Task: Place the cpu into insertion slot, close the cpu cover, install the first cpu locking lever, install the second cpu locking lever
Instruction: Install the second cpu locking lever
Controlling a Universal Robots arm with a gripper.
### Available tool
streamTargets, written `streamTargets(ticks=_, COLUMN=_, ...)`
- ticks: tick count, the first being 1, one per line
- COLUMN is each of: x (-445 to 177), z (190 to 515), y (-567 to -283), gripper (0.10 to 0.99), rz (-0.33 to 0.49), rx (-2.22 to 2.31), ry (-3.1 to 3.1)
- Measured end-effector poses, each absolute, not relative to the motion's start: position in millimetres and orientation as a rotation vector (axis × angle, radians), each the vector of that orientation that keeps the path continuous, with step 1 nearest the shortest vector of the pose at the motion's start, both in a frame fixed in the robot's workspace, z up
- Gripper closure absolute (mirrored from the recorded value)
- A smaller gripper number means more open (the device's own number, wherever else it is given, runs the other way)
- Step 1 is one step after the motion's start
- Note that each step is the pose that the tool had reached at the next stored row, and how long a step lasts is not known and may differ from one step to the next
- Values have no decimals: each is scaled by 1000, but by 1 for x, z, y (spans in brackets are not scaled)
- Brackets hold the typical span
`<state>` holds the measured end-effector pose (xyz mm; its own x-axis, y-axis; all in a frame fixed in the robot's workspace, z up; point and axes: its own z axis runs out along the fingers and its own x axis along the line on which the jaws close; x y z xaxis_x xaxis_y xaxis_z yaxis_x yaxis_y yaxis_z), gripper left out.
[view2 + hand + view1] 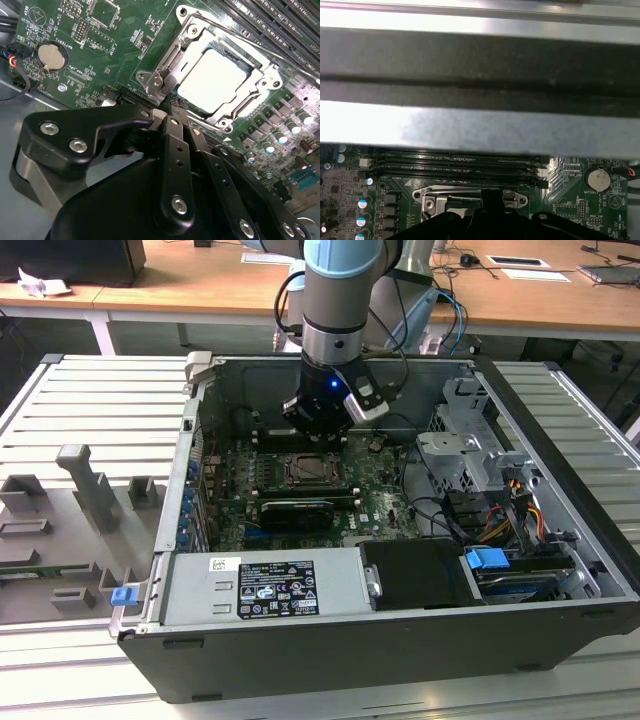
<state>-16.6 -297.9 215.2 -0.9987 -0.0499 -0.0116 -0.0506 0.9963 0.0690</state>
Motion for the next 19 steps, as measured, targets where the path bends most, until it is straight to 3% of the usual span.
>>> streamTargets(ticks=19, x=-17, z=220, y=-307, gripper=980, rz=105, rx=-79, ry=3129)
